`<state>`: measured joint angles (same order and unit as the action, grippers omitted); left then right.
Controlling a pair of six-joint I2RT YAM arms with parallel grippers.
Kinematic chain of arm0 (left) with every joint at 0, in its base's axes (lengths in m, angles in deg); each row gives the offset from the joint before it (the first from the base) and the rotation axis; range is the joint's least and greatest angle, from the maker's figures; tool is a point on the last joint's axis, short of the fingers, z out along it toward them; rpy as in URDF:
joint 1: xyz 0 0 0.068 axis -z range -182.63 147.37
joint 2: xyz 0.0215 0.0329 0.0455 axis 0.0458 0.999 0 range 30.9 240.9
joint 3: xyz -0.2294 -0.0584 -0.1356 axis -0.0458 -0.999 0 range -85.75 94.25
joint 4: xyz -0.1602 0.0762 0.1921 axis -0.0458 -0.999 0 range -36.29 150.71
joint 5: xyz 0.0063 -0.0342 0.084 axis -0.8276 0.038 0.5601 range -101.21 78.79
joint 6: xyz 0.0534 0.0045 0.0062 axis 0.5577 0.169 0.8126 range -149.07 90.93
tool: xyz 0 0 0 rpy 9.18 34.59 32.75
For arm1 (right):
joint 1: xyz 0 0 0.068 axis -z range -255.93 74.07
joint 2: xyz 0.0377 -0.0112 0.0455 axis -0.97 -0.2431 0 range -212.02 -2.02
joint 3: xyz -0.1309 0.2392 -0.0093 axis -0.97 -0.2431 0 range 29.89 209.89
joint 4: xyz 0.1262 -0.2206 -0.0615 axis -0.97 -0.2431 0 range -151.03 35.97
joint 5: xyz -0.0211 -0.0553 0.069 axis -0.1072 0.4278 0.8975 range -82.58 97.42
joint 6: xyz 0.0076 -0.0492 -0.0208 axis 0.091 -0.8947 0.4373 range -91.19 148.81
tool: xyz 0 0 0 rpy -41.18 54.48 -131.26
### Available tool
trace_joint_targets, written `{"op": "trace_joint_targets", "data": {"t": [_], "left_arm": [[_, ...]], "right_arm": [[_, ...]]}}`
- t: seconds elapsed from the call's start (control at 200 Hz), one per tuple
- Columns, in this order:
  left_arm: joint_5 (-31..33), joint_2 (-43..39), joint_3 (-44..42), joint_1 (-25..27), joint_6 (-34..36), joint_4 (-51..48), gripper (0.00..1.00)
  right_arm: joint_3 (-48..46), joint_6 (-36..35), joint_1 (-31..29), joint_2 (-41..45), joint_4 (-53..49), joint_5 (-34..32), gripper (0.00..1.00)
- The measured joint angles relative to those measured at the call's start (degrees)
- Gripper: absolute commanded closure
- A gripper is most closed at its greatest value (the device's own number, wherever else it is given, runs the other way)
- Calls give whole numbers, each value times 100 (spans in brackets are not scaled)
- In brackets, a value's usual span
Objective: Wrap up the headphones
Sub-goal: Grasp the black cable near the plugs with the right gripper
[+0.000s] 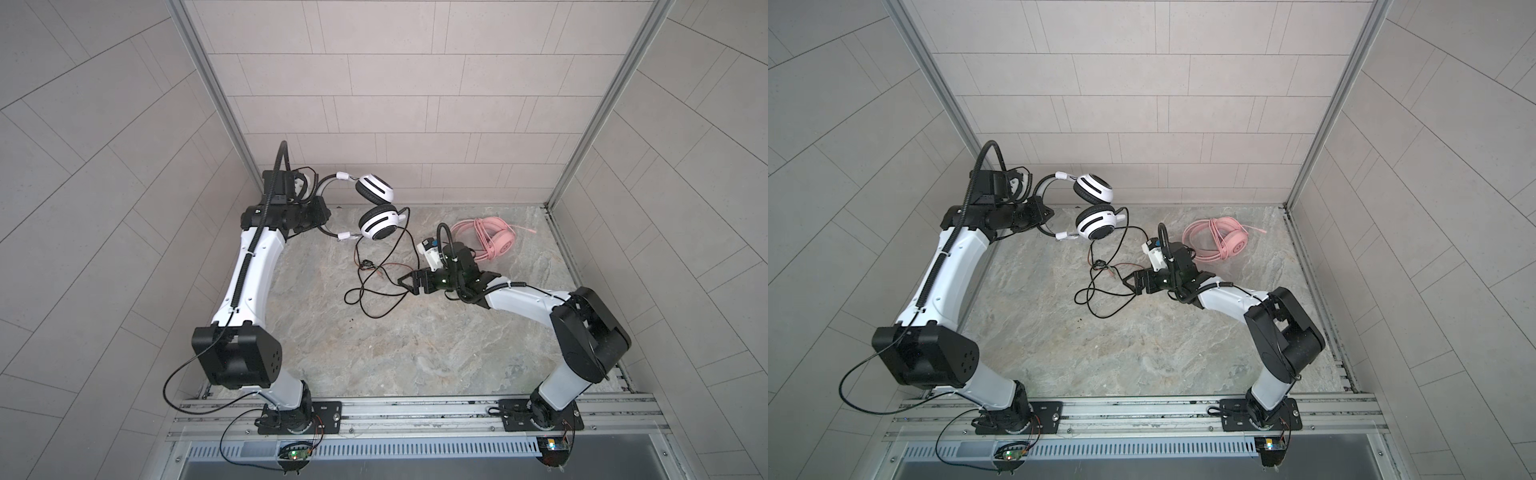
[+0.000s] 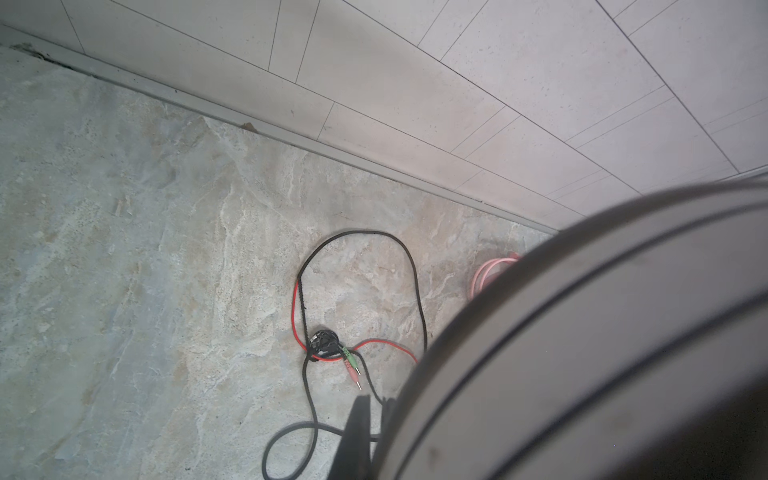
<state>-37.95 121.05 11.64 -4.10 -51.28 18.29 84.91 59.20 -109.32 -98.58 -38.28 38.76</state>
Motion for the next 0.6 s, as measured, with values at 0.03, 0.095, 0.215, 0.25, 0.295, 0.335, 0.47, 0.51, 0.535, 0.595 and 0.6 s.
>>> {"op": "trace_joint_targets", "data": {"t": [0.03, 0.095, 0.215, 0.25, 0.295, 0.335, 0.47, 0.51, 0.535, 0.595, 0.6], "left_arm": [[-15, 22, 85, 0, -55, -31, 100], [-42, 87, 299, 0, -195, -105, 100], [-83, 260, 761, 0, -400, -188, 100], [-96, 313, 892, 0, -455, -203, 100], [-131, 365, 1032, 0, -516, -216, 100], [-177, 400, 1121, 0, -555, -227, 100], [-299, 435, 1226, 0, -723, -225, 100], [-319, 457, 1255, 0, -772, -236, 100], [-334, 485, 1296, -2, -793, -256, 100], [-387, 570, 1388, -26, -855, -260, 100], [-389, 575, 1394, -31, -859, -262, 100]], "right_arm": [[4, 98, -66, -129, 256, 28, 1], [39, 275, -192, -409, 673, 79, 1], [275, 442, -393, -992, 1143, 192, 1], [304, 463, -466, -1139, 1287, 201, 1], [304, 470, -560, -1274, 1425, 216, 1], [310, 474, -640, -1390, 1530, 232, 1], [487, 481, -859, -1888, 1784, 367, 1], [535, 481, -896, -1989, 1818, 411, 1], [564, 479, -918, -2035, 1832, 442, 2], [658, 448, -968, -2120, 1832, 498, 10], [669, 446, -975, -2124, 1829, 505, 11]]}}
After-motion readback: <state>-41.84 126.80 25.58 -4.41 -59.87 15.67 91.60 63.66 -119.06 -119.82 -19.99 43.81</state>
